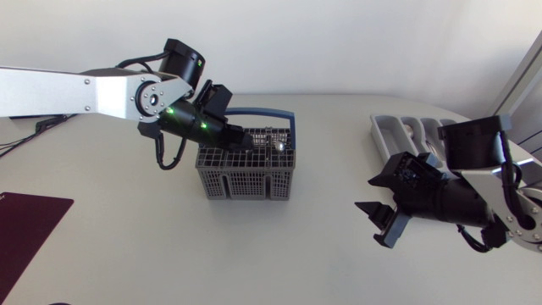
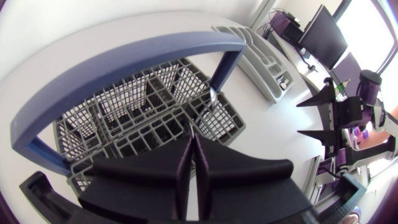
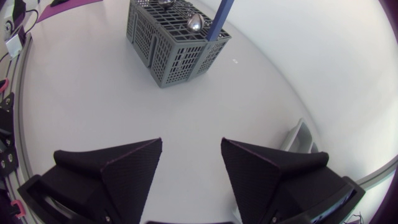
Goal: Transfer all utensils from the basket to the drawer tray.
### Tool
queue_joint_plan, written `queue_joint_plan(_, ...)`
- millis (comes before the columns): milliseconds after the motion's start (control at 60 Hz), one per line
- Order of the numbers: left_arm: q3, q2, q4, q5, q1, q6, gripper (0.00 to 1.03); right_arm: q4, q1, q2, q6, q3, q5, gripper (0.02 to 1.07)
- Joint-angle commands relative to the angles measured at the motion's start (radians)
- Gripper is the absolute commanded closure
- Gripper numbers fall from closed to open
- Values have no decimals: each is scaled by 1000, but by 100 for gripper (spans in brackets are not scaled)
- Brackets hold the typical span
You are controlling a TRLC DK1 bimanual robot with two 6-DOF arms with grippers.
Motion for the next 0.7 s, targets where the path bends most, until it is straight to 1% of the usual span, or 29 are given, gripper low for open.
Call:
queue_joint_plan(0,12,-60,-6,33,15,-27,100,3,11,-2,21,-14,8,37)
queue_joint_plan(100,8,-91,-7,65,32,-45,100,1,13,-8,21,-13,7,37)
queue_joint_plan(383,-34,-230,-12,196,82,-84,100,-2,36,-25,44,6,7,37)
queue_joint_plan(683,-83,-388,-32,248,84,-96,100,-2,62,-83,85,33,4,37)
